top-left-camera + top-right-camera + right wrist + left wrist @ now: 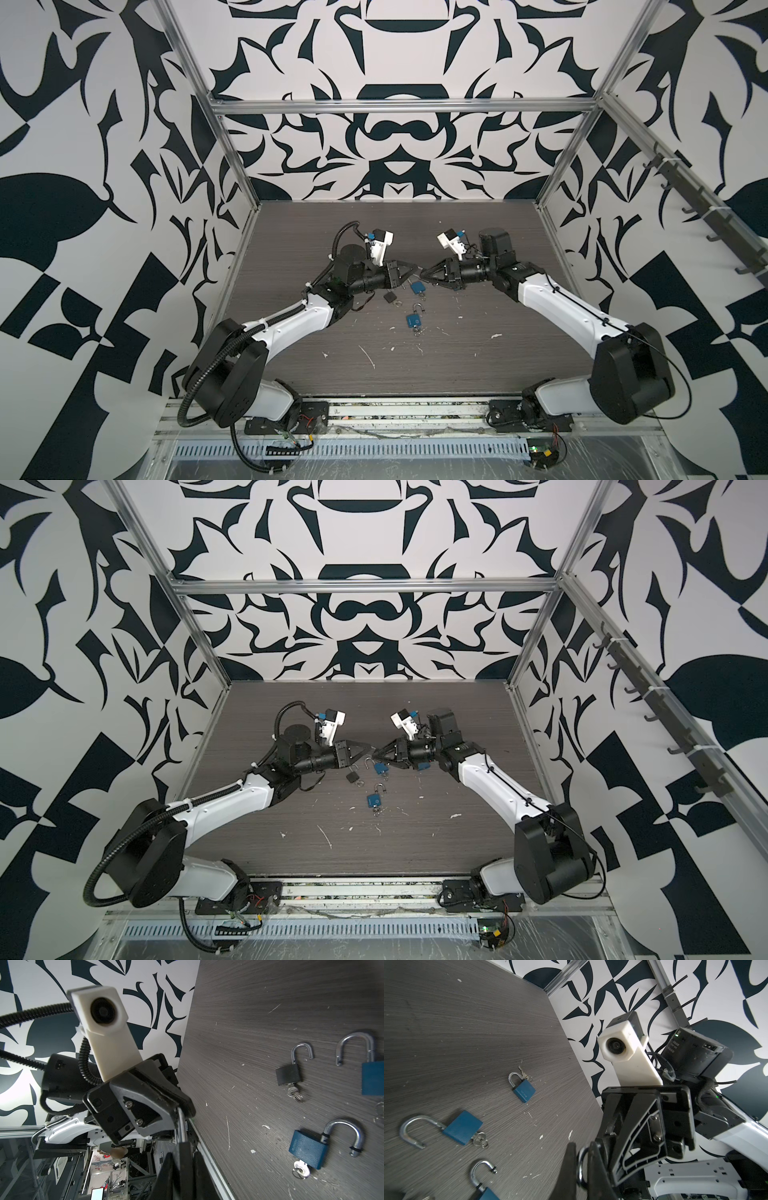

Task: Lock with the key

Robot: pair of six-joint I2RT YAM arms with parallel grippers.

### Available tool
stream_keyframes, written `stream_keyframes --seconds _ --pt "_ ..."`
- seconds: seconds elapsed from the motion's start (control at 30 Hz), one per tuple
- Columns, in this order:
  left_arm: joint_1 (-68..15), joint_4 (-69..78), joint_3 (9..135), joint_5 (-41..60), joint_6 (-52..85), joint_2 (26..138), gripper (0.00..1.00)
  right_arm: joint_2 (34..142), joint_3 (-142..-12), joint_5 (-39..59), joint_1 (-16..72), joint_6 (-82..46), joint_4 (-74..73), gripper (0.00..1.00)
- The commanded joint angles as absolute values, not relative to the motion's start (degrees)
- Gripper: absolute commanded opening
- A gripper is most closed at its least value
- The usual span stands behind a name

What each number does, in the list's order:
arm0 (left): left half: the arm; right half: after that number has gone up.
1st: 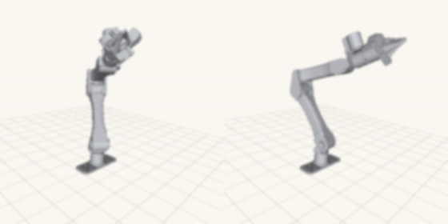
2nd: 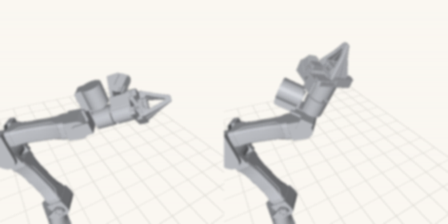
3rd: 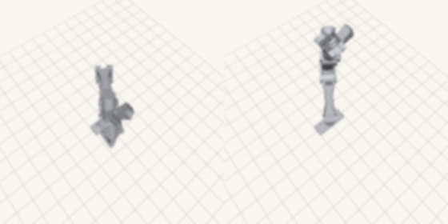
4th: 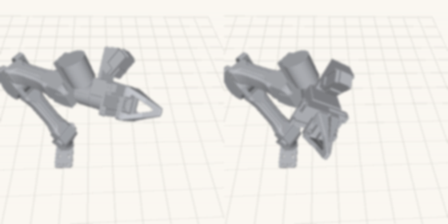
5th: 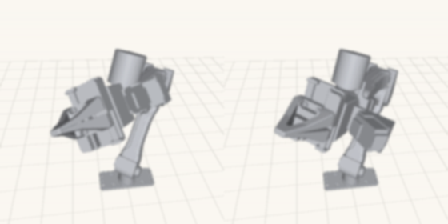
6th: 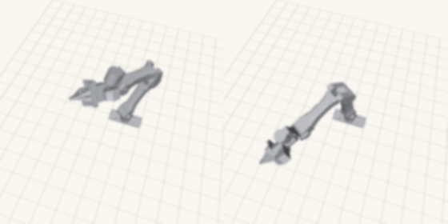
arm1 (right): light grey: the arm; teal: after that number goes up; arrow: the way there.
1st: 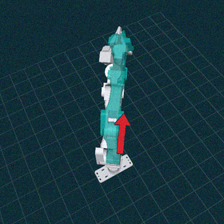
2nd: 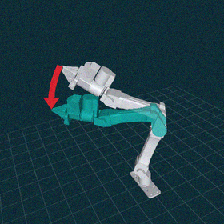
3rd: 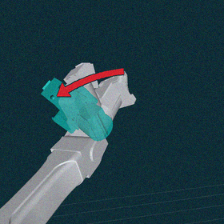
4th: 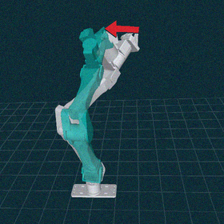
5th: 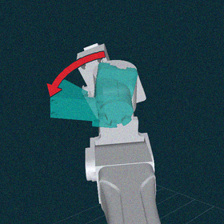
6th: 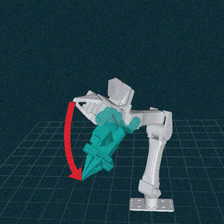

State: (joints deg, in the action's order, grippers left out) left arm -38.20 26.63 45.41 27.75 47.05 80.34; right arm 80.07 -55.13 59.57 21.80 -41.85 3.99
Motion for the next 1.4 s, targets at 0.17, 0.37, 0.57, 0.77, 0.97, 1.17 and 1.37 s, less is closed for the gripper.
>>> stream_keyframes --seconds 0.17,0.37,0.57,0.77,0.97,1.17,1.37 --pt "-41.99 15.57 47.48 44.31 40.68 74.28 0.00 78.37 -58.25 53.42 24.96 -40.07 -14.00 0.00" --pt "-39.21 12.99 49.04 44.47 38.81 71.03 0.00 76.84 -57.02 54.12 24.96 -40.03 -13.89 0.00" --pt "-37.88 13.14 49.27 44.57 38.50 69.62 0.00 76.59 -57.13 55.01 24.96 -40.04 -14.07 0.00" --pt "-36.67 11.48 49.75 44.43 38.10 69.20 0.00 76.38 -57.11 55.86 24.96 -40.24 -14.41 0.00" --pt "-35.40 11.00 50.06 44.81 38.05 68.63 0.24 76.26 -57.04 56.16 24.96 -40.22 -14.61 0.00" --pt "-34.03 10.39 49.79 45.11 37.80 67.66 0.33 76.49 -56.95 56.50 25.00 -40.19 -14.67 0.00" --pt "-31.21 10.30 49.04 45.10 37.69 65.14 0.35 76.46 -56.85 57.05 24.96 -40.23 -14.68 0.00"
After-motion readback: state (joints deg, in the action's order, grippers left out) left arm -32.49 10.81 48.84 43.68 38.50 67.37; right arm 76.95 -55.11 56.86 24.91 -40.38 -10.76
